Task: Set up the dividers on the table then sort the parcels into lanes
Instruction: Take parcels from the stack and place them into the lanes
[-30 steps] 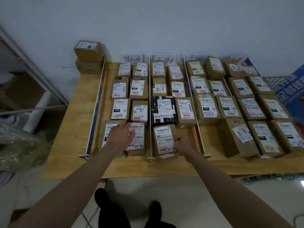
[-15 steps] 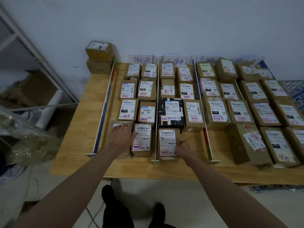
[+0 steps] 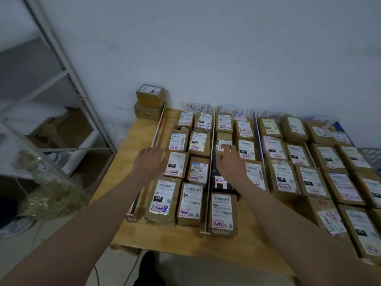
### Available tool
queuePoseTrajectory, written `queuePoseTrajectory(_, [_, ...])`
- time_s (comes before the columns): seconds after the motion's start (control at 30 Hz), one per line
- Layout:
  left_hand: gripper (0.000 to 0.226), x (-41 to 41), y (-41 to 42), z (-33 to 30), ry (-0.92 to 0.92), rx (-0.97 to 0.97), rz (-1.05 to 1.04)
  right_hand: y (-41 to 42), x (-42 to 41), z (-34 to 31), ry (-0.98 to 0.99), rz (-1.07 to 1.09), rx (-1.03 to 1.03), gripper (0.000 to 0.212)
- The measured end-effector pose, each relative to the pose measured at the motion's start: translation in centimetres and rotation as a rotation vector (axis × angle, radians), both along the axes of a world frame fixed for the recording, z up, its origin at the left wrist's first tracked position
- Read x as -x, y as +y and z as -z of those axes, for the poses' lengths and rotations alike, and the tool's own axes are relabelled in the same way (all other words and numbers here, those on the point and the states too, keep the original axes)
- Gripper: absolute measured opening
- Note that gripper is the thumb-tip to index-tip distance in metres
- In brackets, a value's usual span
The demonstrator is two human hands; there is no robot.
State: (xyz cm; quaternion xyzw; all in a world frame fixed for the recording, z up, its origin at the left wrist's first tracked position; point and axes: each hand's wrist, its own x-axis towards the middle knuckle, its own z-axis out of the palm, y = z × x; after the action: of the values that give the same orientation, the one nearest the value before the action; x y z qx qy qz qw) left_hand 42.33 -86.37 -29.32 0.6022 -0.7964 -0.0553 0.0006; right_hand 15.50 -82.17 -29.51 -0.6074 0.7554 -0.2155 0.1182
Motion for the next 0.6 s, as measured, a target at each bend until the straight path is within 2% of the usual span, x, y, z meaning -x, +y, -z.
queuePoseTrajectory(0.13, [0.047, -3.6, -3.5, -0.9, 0.008, 0.060, -0.044, -4.1, -4.4, -0.8, 0.049, -0.054, 0.070, 0.047])
queuePoseTrajectory(0.27, [0.052, -7.3, -8.3, -0.8, 0.006, 0.055, -0.093, -9.1, -8.8, -0.2, 0.064, -0.103, 0.089, 0.047])
queuePoseTrajectory(0.6, [0.055, -15.1, -23.3, -0.3, 0.005, -0.005, -0.050, -21.8, -18.7, 1.3, 0.017, -0.049, -0.075, 0.054])
